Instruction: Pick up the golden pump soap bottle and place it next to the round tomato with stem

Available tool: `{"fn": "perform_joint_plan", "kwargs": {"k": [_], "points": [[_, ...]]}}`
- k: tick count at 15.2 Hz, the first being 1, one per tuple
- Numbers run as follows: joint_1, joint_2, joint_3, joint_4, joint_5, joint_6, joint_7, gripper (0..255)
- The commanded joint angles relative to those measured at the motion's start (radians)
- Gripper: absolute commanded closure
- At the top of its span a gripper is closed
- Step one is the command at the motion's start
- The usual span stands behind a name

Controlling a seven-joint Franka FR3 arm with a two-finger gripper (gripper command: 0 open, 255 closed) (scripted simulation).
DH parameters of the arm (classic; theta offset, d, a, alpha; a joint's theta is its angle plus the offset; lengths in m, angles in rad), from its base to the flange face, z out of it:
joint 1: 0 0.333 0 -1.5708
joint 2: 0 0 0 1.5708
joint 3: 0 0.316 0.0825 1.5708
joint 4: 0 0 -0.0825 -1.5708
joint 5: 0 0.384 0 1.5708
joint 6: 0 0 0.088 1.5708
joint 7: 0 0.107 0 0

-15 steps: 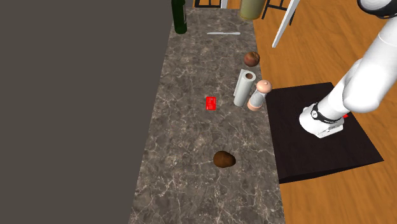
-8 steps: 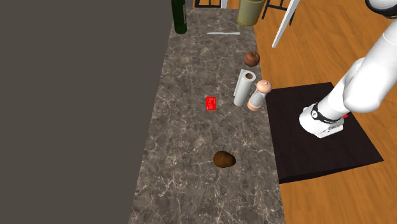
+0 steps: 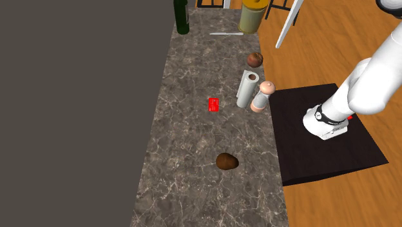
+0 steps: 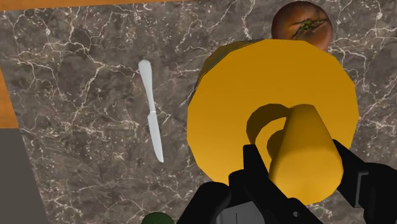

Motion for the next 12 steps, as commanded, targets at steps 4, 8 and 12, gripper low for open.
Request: {"fn": "perform_joint_plan", "kwargs": {"k": [4, 8, 12], "points": [[0.005, -0.013, 0.002, -0.083, -0.005, 0.072, 0.001, 255], [0.008, -0.016, 0.003, -0.14, -0.006, 0.127, -0.001, 255], [0.009, -0.015, 0.005, -0.192, -0.004, 0.18, -0.003, 255]]}}
